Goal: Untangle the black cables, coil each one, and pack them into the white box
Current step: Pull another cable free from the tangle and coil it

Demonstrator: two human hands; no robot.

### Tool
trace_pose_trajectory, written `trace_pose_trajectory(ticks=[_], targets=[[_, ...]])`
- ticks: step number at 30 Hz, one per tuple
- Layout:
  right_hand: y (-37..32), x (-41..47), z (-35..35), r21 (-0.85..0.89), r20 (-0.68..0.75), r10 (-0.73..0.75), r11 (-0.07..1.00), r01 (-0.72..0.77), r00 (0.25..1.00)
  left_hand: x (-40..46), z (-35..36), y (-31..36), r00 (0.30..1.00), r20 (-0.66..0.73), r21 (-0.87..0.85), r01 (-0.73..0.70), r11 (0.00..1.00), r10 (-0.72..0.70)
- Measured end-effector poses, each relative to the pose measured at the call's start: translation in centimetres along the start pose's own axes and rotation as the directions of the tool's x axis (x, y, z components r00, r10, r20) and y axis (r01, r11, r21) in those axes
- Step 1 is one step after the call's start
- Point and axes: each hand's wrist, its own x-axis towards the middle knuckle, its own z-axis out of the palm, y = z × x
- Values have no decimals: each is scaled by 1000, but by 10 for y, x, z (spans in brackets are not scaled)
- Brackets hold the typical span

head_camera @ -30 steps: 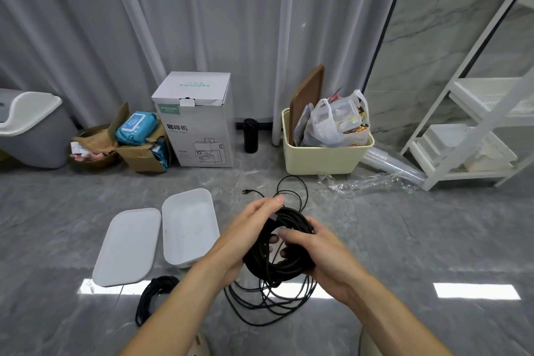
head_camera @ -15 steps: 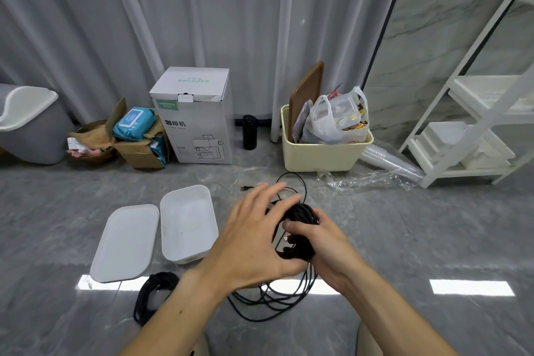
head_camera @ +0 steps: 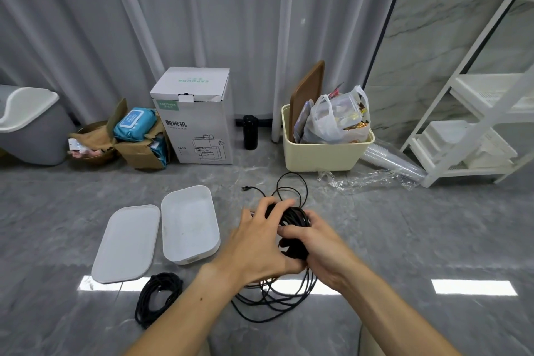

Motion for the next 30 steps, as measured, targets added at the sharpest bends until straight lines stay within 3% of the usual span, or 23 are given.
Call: trace_pose_trajectory(ticks=[7, 15, 19, 26, 30], targets=[[1, 21, 11, -123, 67, 16, 992, -8, 998, 10, 2, -23, 997, 51, -12, 54, 998, -54], [-16, 48, 37, -182, 208, -41, 980, 81, 977, 25, -16, -48, 995, -46, 3, 94, 996, -94], [-4, 72, 37, -285, 249, 33, 958, 40, 968, 24, -7, -67, 990, -97, 37, 102, 994, -98], [27, 112, 49, -664, 194, 78, 745, 73, 978, 24, 18, -124, 968, -107, -27, 224, 974, -225], [53, 140, 45, -792, 133, -48, 596, 135, 990, 15, 53, -171, 928, -65, -9, 367, 930, -367]])
